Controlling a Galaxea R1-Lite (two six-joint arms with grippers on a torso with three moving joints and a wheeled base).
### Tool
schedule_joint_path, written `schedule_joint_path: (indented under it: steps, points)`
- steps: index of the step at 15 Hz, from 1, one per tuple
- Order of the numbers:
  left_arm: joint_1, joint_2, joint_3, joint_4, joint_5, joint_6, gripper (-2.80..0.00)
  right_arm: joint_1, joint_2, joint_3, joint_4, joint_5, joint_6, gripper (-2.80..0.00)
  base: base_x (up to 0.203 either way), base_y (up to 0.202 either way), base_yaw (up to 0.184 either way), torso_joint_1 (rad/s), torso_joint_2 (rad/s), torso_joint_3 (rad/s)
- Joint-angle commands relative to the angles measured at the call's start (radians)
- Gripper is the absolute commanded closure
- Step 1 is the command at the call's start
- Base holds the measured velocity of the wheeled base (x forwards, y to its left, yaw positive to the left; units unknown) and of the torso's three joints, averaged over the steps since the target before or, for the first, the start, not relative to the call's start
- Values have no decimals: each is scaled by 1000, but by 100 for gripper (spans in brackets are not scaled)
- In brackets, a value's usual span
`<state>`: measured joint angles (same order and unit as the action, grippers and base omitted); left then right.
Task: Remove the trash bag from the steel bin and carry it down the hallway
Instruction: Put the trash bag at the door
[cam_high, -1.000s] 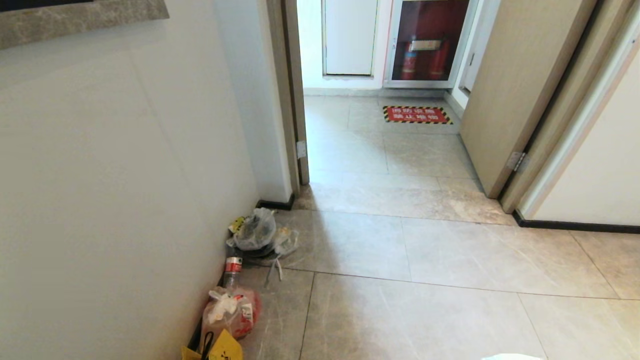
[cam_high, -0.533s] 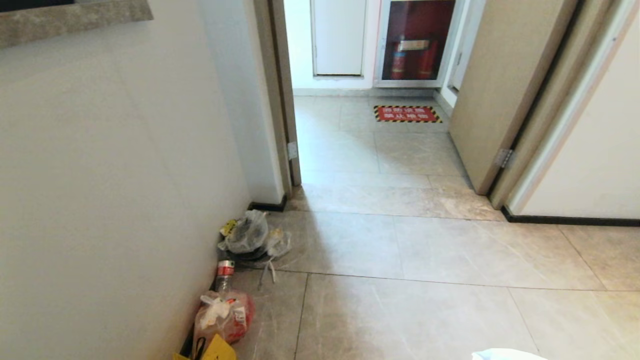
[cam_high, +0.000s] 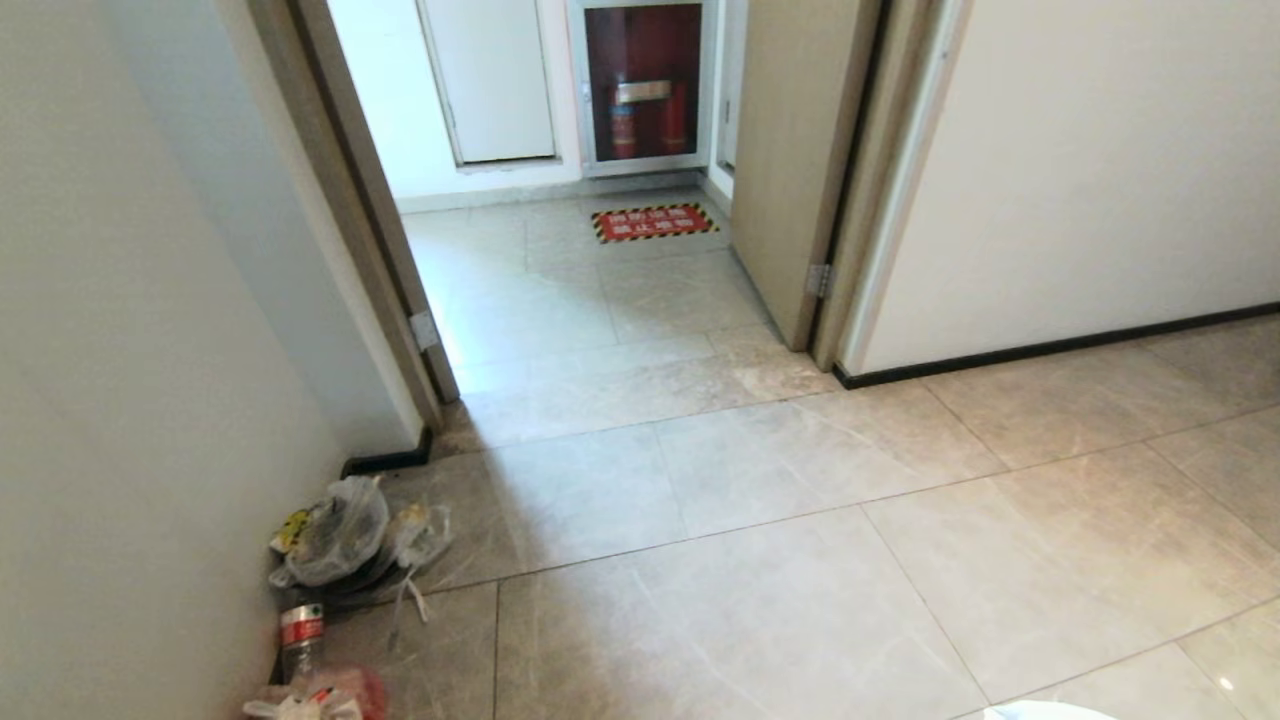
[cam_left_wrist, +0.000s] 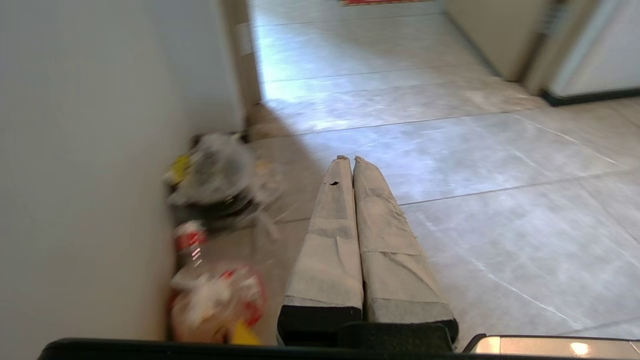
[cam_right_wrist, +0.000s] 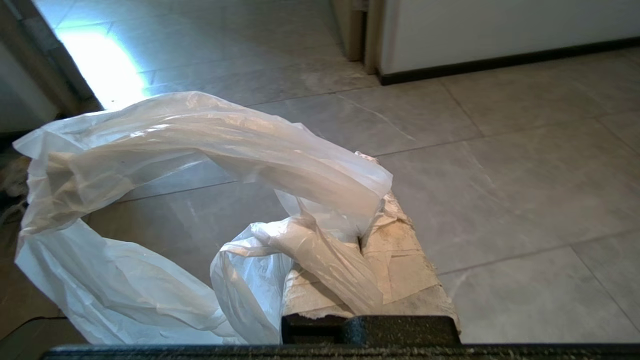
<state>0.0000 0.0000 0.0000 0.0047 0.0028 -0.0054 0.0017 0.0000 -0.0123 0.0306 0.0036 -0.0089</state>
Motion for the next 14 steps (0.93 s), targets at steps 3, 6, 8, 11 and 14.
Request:
schedule_joint_path:
  steps: [3, 6, 8, 11, 14]
  points:
    - [0, 0, 0, 0, 0, -1, 0, 1, 2, 0, 0, -1, 1, 0, 0, 9, -171, 2, 3, 5]
    - [0, 0, 0, 0, 0, -1, 0, 0, 2, 2, 0, -1, 1, 0, 0, 8, -172, 2, 1, 3]
    - [0, 0, 0, 0, 0, -1, 0, 1, 2, 2, 0, -1, 1, 0, 1, 10, -170, 1, -1, 5]
    - [0, 0, 0, 0, 0, 1, 0, 1, 2, 2, 0, -1, 2, 0, 1, 10, -171, 1, 3, 6]
    - [0, 0, 0, 0, 0, 1, 0, 1, 2, 2, 0, -1, 1, 0, -2, 10, -171, -1, 2, -2]
